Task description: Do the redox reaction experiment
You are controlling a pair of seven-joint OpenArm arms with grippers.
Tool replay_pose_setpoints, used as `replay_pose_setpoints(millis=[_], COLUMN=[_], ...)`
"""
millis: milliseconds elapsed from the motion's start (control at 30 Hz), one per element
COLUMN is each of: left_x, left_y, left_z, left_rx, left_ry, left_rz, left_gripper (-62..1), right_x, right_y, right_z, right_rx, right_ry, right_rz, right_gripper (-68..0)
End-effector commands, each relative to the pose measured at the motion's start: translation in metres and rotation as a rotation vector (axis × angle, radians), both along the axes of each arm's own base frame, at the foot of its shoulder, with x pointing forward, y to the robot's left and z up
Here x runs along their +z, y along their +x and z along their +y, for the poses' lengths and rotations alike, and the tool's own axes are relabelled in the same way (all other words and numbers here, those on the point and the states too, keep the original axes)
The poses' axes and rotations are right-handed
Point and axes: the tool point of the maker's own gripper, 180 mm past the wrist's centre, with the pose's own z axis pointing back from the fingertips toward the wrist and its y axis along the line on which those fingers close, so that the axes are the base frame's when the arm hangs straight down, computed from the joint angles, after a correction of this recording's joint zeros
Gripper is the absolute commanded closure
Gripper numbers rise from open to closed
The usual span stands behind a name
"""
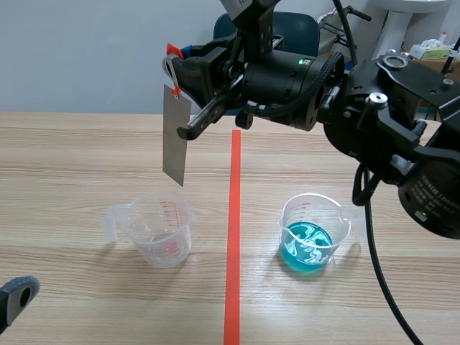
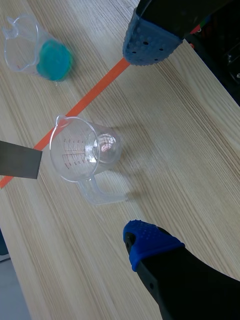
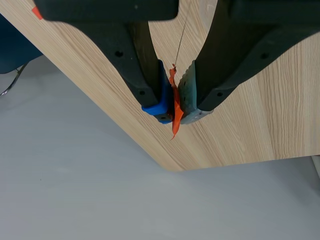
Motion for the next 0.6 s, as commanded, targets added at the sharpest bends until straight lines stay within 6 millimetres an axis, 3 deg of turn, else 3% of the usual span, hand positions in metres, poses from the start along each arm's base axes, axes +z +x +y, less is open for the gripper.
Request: replay_pose_setpoints(millis=[0,567], left_x=[0.003,0.003], left_y=[-0.001,-0.001], left_z=[-0.004,-0.004], left_rx=[0.000,0.000], left_ry=[-0.020,-0.020], left_rz=[-0.006,-0.006], left_gripper=[-62.3,-62.3], right_x=[0.017,0.013], right_y=[0.004,-0.004], right_z=[-0.001,0.010], right_rx=[-0.001,0.031], right_ry=[0.034,0.036], right_rz=[-0.034,-0.025], right_gripper=[-1.5,-1.5])
